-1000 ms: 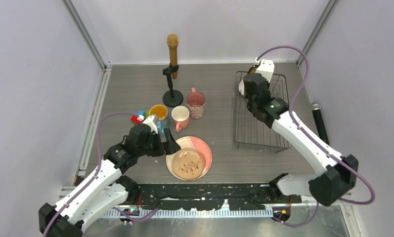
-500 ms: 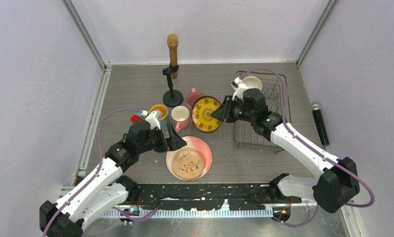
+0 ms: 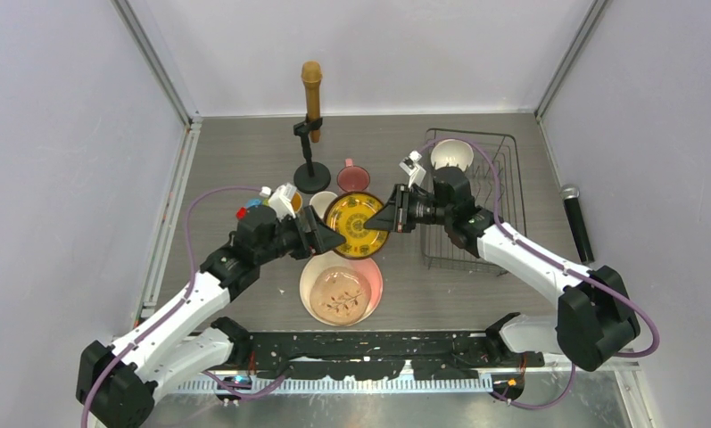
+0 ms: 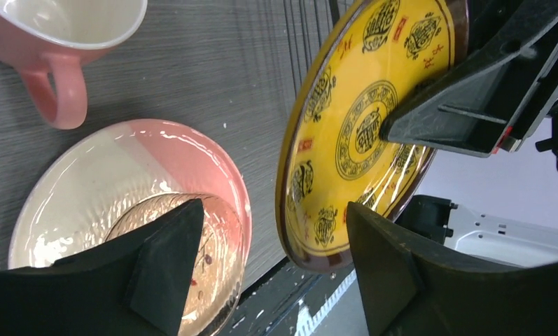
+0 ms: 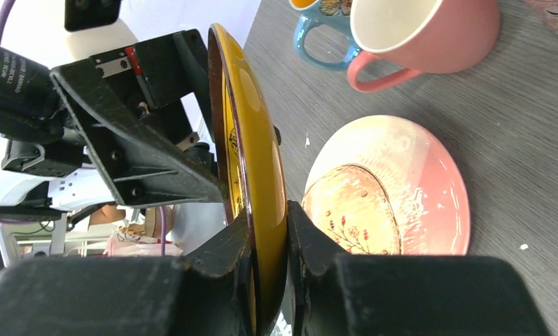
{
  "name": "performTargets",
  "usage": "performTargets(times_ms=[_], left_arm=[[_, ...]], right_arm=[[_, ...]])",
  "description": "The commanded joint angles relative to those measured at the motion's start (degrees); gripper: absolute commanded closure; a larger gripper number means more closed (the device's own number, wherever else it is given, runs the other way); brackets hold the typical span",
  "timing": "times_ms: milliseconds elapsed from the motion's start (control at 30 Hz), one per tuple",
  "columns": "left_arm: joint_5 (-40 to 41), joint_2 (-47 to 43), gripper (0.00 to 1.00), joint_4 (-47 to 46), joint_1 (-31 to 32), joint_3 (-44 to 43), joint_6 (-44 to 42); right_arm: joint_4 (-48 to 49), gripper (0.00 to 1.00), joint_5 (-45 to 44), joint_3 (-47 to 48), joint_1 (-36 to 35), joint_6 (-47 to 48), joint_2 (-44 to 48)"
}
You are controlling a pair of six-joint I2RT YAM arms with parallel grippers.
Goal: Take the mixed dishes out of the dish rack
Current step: Place the plate at the center of the board.
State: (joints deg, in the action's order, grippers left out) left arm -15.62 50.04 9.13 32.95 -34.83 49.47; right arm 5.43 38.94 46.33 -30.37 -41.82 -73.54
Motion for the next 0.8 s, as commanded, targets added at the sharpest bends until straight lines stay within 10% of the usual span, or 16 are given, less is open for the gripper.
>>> performTargets(times_ms=[0,500,700,767], left_arm=[[-1.0,0.6,0.28,-6.5,0.2,-1.8,1.7],[-1.9,2.7,0.93,-8.8,0.2,-1.5,3.0],[-0.7,1.7,1.00,-7.3,0.2,-0.8,3.1],[-0.4,0.9,1.00,-6.6,0.2,-0.5,3.0]], right_arm=[[5.6,1.00,3.8,-0.4,-0.1,-1.5,1.8],[6.3,0.89,3.2,-2.1,-0.1,-1.6,2.2],[0.5,0.05,-4.4,-1.9,-0.1,2.6,5.5],[-0.5,0.01,-8.8,-2.5,-0.1,3.2,7.3]])
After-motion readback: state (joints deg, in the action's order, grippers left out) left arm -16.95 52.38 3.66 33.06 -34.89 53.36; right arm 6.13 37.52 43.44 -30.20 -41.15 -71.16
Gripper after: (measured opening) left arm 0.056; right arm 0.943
